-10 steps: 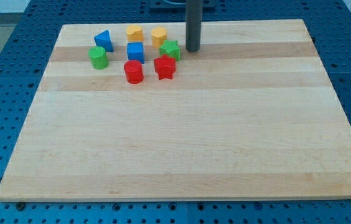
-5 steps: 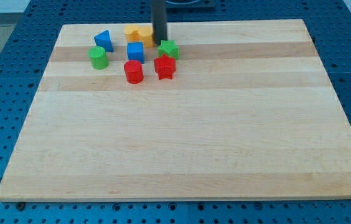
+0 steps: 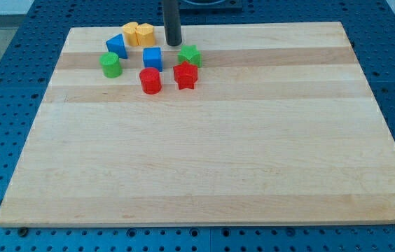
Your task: Push the yellow blocks towards the top left side of the board
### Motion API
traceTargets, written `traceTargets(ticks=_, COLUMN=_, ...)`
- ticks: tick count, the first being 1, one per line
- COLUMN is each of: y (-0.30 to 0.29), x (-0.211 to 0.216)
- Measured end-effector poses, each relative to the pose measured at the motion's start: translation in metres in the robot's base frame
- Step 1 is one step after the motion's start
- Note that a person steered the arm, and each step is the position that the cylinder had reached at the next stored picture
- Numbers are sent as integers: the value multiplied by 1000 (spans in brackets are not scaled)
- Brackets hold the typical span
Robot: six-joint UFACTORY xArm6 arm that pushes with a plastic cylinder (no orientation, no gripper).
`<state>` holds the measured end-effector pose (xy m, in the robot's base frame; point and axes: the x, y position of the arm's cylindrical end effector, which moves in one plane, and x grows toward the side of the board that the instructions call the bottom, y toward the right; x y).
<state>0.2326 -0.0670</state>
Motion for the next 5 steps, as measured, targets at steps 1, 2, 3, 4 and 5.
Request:
traceTargets(ticks=1, y=-21, x=-10)
traceTargets(ticks=2, y=-55, x=-7)
traceTargets(ticks=3, y=-83, x=-3)
traceTargets(ticks=4, y=-100, x=-3)
traceTargets(ticks=5, y=-116, x=-3)
